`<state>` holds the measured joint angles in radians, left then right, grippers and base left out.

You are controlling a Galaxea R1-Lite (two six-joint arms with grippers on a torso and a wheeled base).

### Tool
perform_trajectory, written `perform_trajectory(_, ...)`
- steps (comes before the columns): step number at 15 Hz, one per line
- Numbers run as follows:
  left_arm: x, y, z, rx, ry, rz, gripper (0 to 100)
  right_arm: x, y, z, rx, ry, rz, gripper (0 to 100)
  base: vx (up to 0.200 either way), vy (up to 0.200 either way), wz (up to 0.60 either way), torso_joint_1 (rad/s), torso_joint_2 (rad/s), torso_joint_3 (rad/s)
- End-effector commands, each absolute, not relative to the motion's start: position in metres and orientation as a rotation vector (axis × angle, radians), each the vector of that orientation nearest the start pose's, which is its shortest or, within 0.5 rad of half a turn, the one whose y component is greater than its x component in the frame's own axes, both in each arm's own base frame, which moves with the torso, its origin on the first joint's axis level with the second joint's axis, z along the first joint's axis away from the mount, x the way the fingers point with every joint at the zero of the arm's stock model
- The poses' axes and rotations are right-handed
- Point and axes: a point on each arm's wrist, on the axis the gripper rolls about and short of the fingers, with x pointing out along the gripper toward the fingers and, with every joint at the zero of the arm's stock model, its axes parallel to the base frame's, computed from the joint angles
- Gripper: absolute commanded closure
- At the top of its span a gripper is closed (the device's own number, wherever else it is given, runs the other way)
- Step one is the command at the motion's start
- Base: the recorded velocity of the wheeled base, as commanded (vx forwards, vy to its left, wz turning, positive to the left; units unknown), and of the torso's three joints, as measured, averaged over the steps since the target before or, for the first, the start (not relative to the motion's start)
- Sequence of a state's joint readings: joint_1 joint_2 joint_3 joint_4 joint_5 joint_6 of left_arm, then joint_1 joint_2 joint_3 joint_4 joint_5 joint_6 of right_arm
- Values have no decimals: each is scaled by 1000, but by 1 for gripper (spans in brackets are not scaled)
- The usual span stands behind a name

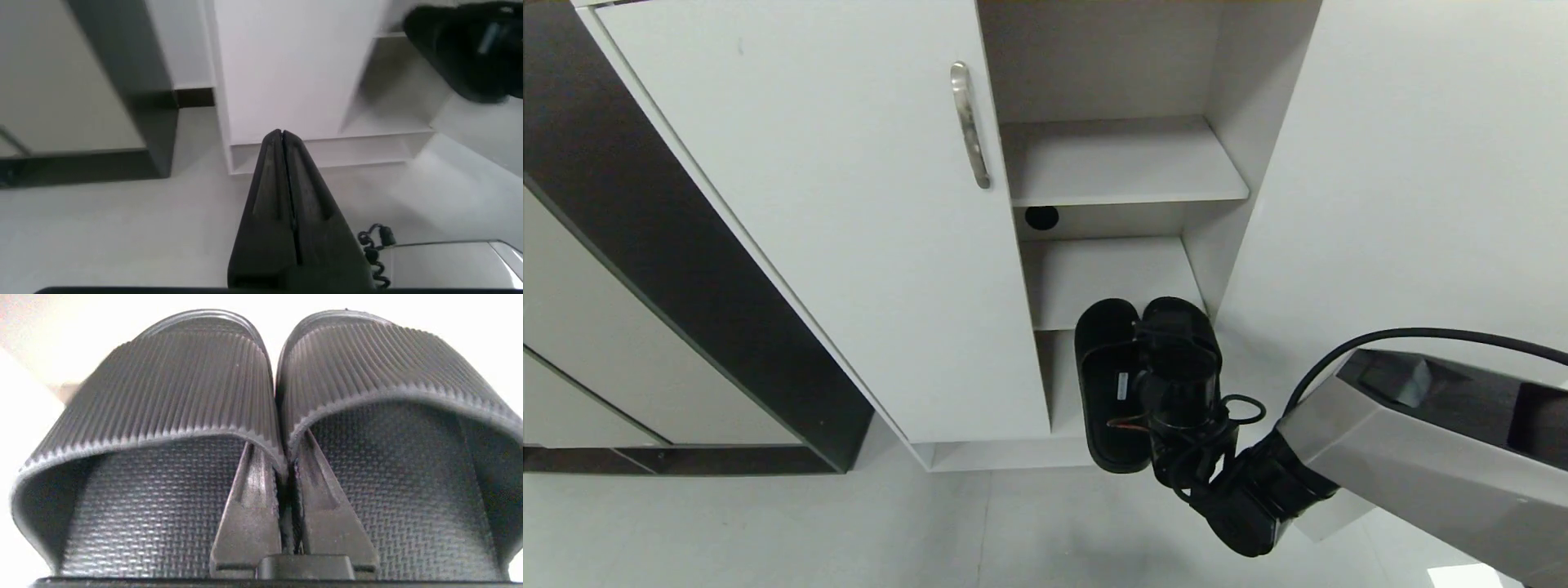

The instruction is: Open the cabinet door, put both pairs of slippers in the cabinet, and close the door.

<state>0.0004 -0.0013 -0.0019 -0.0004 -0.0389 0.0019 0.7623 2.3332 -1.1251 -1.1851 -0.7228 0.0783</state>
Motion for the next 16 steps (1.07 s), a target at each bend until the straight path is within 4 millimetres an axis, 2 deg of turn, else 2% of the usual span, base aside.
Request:
perform_trajectory(1, -23, -1, 76, 2, -2, -37, 100, 331, 286, 76, 61, 20, 24, 100, 0, 0, 0, 0, 0, 0)
perform_trajectory(10, -23, -1, 76, -5, -3, -37, 100, 332, 277, 81, 50, 20, 18, 100, 0, 0, 0, 0, 0, 0)
perform_trajectory(16, -23, -1, 76, -8, -3, -37, 100, 334, 275, 81, 47, 20, 12, 100, 200, 0, 0, 0, 1, 3)
